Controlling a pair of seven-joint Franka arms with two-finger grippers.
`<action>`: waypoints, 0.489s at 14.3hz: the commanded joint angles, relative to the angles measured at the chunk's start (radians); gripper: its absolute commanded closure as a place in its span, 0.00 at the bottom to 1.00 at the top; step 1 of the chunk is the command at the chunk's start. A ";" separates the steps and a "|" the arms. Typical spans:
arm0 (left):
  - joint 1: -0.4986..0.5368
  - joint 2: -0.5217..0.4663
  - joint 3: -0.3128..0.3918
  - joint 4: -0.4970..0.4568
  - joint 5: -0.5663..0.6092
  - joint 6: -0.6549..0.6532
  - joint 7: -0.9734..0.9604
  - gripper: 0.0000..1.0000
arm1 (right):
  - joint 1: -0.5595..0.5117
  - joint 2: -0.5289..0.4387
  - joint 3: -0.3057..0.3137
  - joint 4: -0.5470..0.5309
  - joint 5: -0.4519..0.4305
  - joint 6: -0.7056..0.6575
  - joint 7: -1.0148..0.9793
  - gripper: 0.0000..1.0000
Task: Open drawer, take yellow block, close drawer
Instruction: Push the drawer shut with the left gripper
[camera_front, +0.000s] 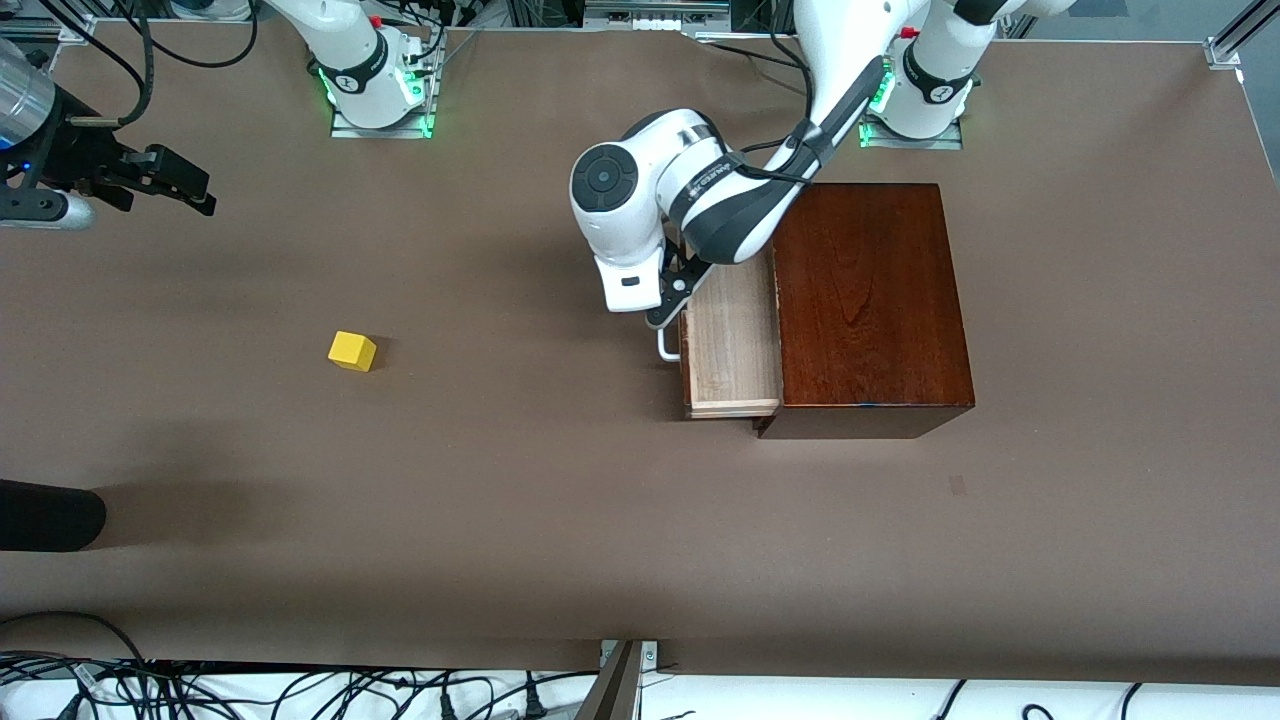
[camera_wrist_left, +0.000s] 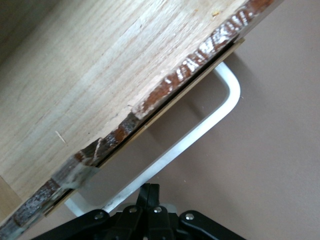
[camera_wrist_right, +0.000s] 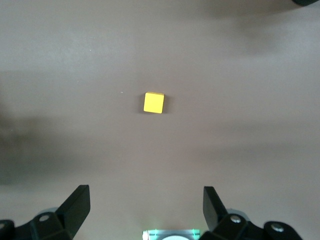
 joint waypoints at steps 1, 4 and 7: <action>0.079 -0.126 0.017 -0.152 0.043 -0.009 0.092 1.00 | -0.012 -0.072 0.012 -0.088 -0.017 0.035 -0.002 0.00; 0.126 -0.163 0.012 -0.224 0.045 -0.006 0.142 1.00 | -0.013 -0.069 -0.017 -0.070 -0.016 -0.006 -0.005 0.00; 0.153 -0.189 0.011 -0.256 0.045 -0.008 0.182 1.00 | -0.013 -0.066 -0.038 -0.055 -0.016 0.000 -0.016 0.00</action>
